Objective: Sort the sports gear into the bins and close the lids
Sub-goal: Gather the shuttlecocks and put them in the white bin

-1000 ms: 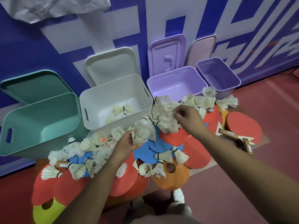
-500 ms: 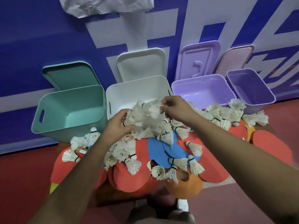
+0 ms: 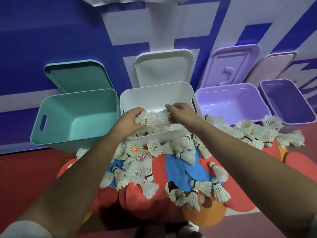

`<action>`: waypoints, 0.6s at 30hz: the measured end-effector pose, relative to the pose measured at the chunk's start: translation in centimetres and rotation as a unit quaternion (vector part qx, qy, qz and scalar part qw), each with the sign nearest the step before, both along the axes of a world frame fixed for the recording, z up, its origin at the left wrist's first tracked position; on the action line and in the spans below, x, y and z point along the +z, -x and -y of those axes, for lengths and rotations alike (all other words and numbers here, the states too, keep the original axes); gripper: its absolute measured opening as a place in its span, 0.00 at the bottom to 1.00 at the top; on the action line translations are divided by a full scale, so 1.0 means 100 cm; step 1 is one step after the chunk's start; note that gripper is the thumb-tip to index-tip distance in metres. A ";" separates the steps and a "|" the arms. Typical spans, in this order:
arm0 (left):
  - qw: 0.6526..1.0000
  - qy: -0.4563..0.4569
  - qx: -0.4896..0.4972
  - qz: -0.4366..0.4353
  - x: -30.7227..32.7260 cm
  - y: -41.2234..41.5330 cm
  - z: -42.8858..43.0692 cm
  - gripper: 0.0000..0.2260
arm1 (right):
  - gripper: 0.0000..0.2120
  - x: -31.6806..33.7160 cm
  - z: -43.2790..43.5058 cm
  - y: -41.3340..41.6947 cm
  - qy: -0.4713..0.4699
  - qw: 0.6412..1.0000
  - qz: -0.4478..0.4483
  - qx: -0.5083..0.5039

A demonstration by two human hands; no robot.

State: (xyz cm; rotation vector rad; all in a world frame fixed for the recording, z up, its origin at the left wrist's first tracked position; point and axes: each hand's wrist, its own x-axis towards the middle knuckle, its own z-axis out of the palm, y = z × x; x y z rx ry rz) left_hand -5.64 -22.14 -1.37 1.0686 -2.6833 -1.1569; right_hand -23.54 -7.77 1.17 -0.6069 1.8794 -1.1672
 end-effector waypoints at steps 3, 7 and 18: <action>0.999 0.019 -0.001 0.026 -0.017 0.010 0.016 0.29 | 0.20 -0.018 0.008 0.002 -0.024 0.998 -0.041 0.049; 0.997 0.047 -0.012 0.061 -0.037 0.017 0.023 0.30 | 0.15 -0.043 0.022 0.003 -0.086 0.980 -0.144 0.107; 0.995 -0.018 0.079 -0.060 0.007 -0.003 -0.035 0.11 | 0.17 -0.023 -0.039 -0.007 -0.028 0.944 -0.301 0.131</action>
